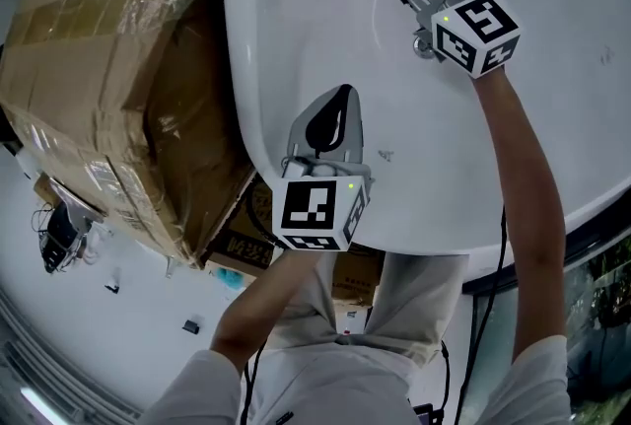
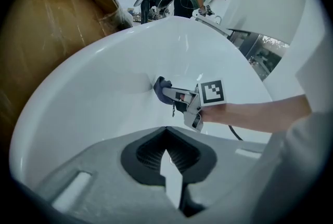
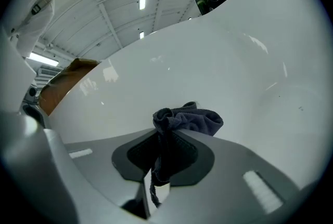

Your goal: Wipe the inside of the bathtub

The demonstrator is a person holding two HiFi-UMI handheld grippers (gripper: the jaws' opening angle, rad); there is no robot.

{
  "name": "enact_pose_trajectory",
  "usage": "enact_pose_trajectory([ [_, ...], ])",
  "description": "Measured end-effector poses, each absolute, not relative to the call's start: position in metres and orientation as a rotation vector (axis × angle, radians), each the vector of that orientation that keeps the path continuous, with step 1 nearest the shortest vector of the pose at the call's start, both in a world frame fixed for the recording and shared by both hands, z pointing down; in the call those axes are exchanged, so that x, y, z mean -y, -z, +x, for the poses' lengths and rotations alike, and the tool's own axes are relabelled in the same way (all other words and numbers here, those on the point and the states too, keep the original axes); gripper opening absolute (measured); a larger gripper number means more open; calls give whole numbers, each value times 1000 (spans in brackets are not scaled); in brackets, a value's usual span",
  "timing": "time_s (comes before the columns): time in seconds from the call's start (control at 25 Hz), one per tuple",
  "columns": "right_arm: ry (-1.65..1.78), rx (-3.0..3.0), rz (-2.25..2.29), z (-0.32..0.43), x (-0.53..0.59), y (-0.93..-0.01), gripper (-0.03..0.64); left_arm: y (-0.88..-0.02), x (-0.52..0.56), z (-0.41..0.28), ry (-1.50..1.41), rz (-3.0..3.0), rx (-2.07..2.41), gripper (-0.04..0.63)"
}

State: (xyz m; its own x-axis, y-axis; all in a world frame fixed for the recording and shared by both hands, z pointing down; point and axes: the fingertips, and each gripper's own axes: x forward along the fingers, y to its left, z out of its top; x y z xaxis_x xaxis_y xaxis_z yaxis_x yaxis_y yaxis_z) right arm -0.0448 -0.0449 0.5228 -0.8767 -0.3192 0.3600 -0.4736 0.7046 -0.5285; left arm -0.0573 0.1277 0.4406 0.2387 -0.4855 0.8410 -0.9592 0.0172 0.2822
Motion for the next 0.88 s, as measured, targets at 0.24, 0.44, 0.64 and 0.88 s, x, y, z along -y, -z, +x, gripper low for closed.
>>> enact_pose_trajectory([
  [0.24,-805,2606,665,-59,71,-541,49,-445,-114,-63,-680,1600,1377,0],
  [0.44,-781,2576,692,-68,90,-550,49,-445,-98,-63,-671,1612,1379,0],
  [0.64,-737,2572,615,-82,90,-552,51,-444,-94,-62,-663,1610,1383,0],
  [0.88,-690,2569,556,-84,81,-552,49,-449,-100,-62,-671,1602,1379,0],
])
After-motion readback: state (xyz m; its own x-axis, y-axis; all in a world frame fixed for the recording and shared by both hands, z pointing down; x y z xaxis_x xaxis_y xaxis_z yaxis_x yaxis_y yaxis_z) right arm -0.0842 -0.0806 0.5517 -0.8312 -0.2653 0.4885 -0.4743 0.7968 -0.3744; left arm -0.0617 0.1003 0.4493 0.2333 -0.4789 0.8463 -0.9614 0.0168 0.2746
